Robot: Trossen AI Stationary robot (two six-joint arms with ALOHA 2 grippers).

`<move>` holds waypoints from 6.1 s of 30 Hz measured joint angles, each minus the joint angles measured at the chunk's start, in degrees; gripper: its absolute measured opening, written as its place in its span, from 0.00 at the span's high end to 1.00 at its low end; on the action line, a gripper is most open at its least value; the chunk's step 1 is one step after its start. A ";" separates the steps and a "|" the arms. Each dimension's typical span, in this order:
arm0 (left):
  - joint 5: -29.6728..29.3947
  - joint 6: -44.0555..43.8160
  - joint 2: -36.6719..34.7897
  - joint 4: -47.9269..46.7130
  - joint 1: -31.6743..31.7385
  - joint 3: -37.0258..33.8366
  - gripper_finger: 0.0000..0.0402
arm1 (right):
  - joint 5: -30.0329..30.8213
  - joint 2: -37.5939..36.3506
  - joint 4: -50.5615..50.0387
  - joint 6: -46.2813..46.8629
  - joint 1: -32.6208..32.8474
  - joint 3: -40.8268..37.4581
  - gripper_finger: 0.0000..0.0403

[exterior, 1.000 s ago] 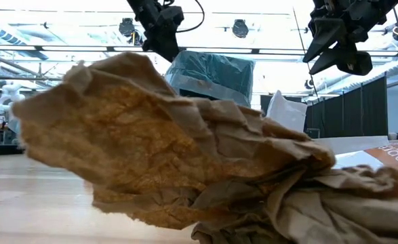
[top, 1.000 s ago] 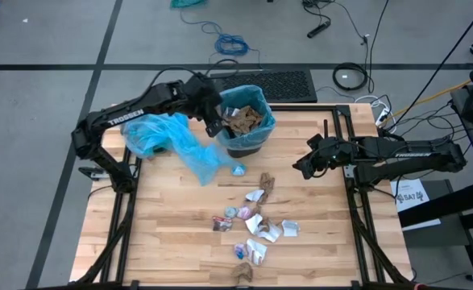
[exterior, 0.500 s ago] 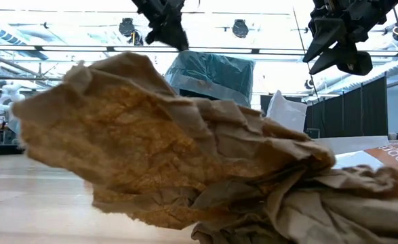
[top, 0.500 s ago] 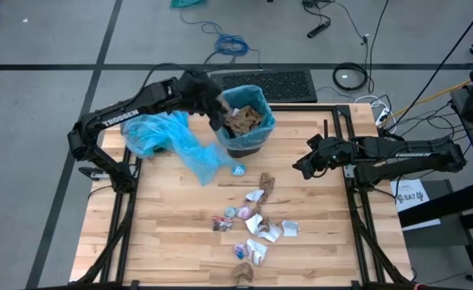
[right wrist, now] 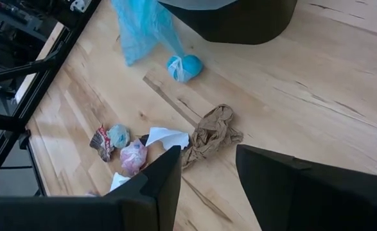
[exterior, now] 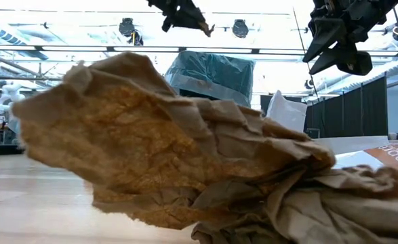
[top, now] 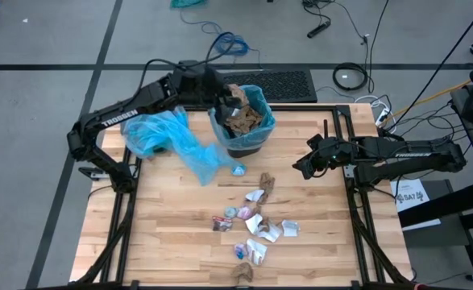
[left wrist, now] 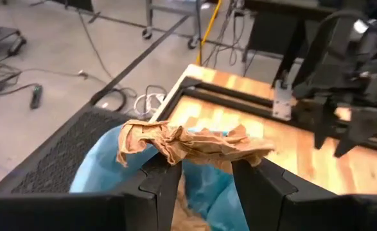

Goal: Place trash/remove bag and relplace
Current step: Put the brown paper into the trash bin, then put the white paper into the trash bin

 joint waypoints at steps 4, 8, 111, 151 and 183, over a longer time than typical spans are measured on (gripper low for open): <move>-0.06 0.23 0.00 -0.90 0.00 0.00 0.65 | 0.20 0.00 6.52 -0.27 -0.14 0.00 0.65; -0.06 0.30 0.53 -1.97 0.00 0.00 0.65 | 0.33 0.00 23.91 -8.62 -1.50 0.00 0.65; -44.23 -67.90 -5.41 -31.38 -57.57 -8.07 0.66 | -5.01 30.60 -4.46 -1.89 28.47 15.65 0.75; -47.53 -58.15 -27.41 -22.17 -66.68 -36.61 0.66 | 2.98 41.47 -9.32 19.20 27.91 26.47 1.00; -31.55 -49.73 -29.42 8.08 -50.86 -45.86 0.66 | 5.21 43.97 -5.89 -35.89 -18.15 55.30 0.82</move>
